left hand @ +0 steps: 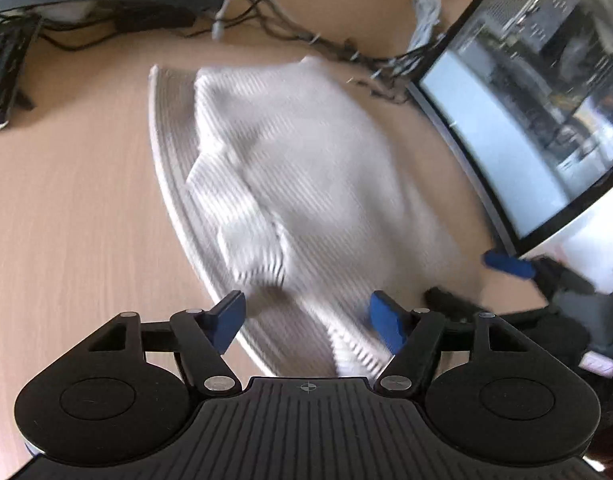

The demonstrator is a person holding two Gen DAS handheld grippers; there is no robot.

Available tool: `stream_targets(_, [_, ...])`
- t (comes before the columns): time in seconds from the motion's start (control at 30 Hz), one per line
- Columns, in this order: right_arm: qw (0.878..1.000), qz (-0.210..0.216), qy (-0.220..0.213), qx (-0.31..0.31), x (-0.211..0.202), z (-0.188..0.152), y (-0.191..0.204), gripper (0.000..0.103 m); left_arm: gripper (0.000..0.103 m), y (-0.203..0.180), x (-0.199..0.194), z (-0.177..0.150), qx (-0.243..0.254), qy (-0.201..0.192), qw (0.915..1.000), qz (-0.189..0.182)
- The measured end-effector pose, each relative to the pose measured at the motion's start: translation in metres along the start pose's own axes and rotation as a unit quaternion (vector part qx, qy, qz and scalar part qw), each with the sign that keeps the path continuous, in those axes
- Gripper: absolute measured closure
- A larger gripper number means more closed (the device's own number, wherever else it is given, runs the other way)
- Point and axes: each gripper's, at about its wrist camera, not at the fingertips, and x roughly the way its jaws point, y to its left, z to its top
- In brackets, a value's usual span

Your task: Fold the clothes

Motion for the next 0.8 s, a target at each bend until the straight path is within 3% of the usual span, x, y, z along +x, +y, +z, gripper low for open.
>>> stream_targets(0.17, [0.999, 0.011, -0.01, -0.043, -0.008, -0.01, -0.001, 0.0, 0.029, -0.011, -0.004, -0.014, 0.002, -0.019, 0.9993, 0.032])
stream_targets(0.37, [0.998, 0.029, -0.016, -0.045, -0.017, -0.026, -0.006, 0.0, 0.027, -0.021, -0.011, -0.031, 0.005, -0.055, 0.996, 0.07])
stream_targets(0.5, [0.998, 0.021, -0.022, -0.063, -0.019, -0.025, 0.001, 0.0, 0.025, -0.024, -0.021, -0.035, -0.007, -0.075, 0.9936, 0.085])
stream_targets(0.67, [0.995, 0.077, 0.004, -0.065, -0.015, -0.026, 0.013, 0.0, 0.021, -0.024, -0.037, -0.043, -0.023, -0.094, 0.9915, 0.087])
stream_targets(0.8, [0.992, 0.08, 0.006, -0.097, -0.014, -0.032, 0.024, 0.0, 0.02, -0.022, -0.041, -0.047, -0.025, -0.096, 0.9903, 0.098])
